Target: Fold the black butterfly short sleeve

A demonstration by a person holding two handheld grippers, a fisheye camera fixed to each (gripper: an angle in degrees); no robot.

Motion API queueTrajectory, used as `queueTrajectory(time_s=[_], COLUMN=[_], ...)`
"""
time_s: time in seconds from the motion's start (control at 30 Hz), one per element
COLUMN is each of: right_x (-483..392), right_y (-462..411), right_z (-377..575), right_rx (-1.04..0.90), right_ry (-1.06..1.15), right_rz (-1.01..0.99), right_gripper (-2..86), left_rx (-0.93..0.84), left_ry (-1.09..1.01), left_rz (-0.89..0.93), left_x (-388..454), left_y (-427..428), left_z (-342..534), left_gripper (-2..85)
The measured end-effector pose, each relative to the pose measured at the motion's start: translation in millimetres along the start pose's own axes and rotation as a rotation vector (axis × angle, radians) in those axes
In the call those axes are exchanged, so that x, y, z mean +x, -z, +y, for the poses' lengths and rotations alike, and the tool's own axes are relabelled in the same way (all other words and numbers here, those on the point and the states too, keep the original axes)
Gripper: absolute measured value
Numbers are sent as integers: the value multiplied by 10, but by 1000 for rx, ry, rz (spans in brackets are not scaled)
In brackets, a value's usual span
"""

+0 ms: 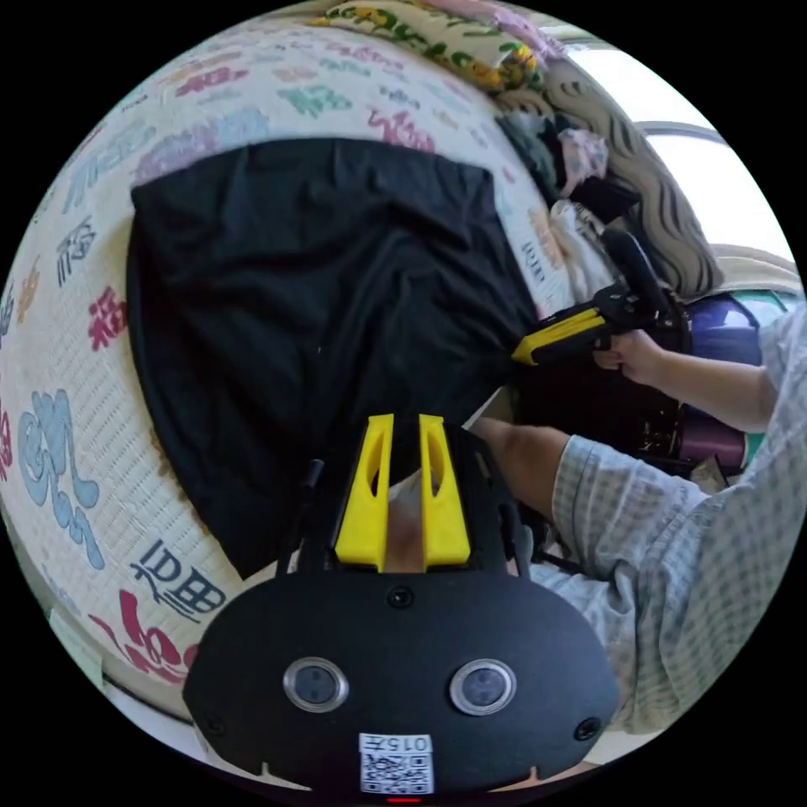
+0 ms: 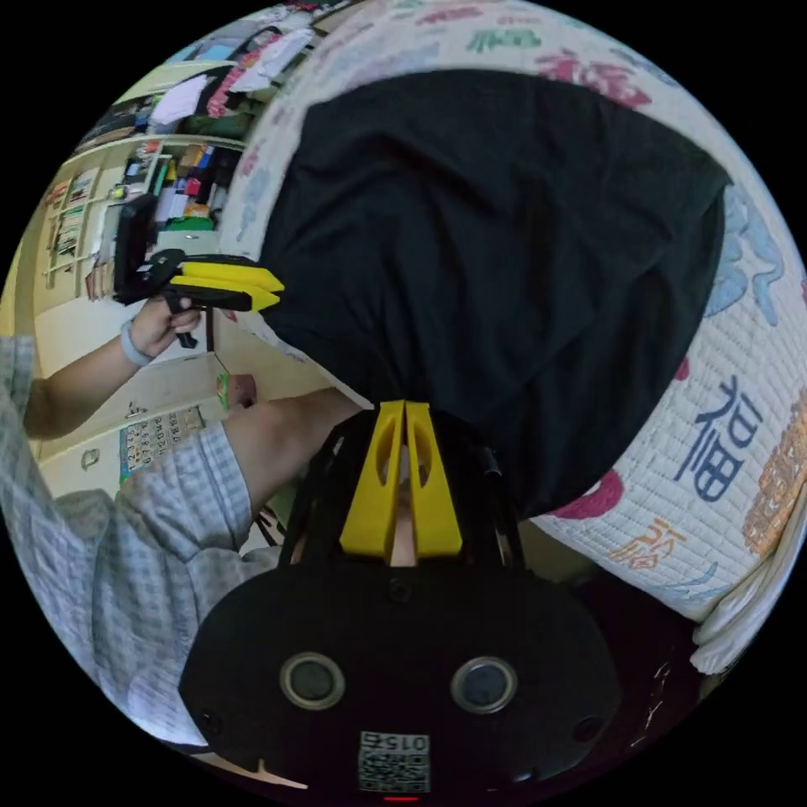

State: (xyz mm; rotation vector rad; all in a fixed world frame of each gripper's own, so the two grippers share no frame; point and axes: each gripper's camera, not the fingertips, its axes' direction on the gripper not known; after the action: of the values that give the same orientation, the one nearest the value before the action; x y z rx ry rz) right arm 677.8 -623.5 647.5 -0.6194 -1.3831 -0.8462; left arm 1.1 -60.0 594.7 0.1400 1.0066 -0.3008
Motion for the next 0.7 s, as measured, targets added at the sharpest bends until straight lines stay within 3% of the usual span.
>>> queueTrajectory(time_s=[0.07, 0.2, 0.3, 0.43, 0.53, 0.7], right_x=[129, 489, 962, 1534, 1827, 2196], right_y=[-211, 139, 734, 1170, 1258, 1091], right_z=[-61, -91, -113, -378, -708, -1004], right_rx=[-94, 25, 291, 453, 485, 510], right_ry=[-64, -236, -377, -476, -500, -597], right_rz=[4, -202, -299, -258, -266, -404], right_gripper=[-8, 3, 49, 79, 76, 11], left_rx=[-172, -128, 79, 394, 438, 428], left_ry=[65, 148, 250, 473, 574, 611], left_rz=[-22, 15, 32, 47, 53, 227], left_x=[-96, -257, -551, -1213, -1602, -1930], left_y=[-241, 23, 572, 1165, 1216, 1118], left_z=[31, 73, -16, -215, -376, -518], left_gripper=[55, 61, 76, 111, 106, 4])
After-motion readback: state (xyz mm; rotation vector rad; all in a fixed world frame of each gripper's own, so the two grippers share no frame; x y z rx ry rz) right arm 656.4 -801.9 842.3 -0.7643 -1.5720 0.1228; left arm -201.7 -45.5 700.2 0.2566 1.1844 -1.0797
